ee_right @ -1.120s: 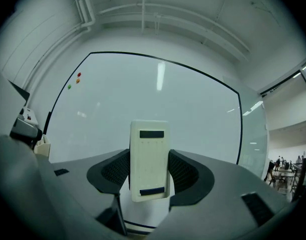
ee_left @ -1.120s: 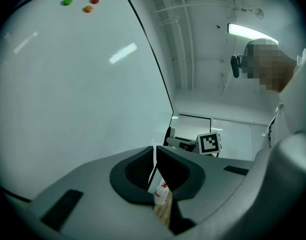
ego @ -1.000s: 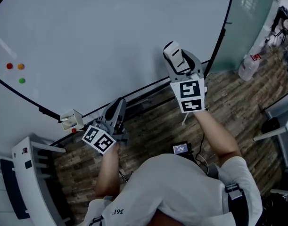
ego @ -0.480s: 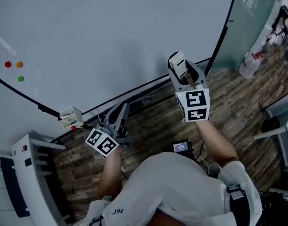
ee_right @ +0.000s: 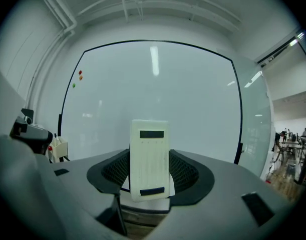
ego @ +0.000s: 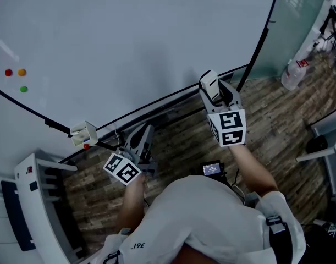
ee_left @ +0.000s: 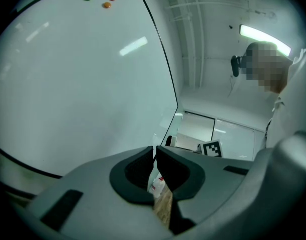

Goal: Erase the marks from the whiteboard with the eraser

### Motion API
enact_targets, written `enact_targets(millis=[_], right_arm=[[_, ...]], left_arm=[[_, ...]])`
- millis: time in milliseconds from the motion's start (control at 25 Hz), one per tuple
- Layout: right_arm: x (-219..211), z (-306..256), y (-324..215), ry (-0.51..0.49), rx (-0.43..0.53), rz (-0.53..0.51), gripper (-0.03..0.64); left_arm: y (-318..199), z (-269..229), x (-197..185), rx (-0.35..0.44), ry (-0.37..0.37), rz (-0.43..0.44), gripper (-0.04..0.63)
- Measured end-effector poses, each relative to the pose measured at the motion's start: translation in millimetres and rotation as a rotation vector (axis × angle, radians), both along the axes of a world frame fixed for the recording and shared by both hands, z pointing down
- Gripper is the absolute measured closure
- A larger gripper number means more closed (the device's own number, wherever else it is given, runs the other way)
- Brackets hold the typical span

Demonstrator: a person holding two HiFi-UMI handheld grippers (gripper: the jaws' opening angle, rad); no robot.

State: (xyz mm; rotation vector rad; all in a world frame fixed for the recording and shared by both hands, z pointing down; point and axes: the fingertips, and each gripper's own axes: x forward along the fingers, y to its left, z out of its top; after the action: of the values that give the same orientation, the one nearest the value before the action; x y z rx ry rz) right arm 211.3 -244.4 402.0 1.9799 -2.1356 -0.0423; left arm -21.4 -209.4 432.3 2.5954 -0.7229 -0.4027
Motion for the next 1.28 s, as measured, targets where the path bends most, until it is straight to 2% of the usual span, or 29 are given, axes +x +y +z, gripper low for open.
enact_targets(millis=[600, 880, 1280], right_arm=[[-13, 29, 31, -0.118, -0.05, -0.062, 0.364], [-11, 44, 44, -0.132, -0.083, -0.071, 0.364], [-8, 66, 51, -0.18, -0.142, -0.076, 0.364]], left_arm=[[18, 26, -1, -0.058, -0.013, 0.014, 0.581], [30, 39, -1, -0.09, -0.02, 0.03, 0.581], [32, 51, -12, -0.122, -0.034, 0.007, 0.581]])
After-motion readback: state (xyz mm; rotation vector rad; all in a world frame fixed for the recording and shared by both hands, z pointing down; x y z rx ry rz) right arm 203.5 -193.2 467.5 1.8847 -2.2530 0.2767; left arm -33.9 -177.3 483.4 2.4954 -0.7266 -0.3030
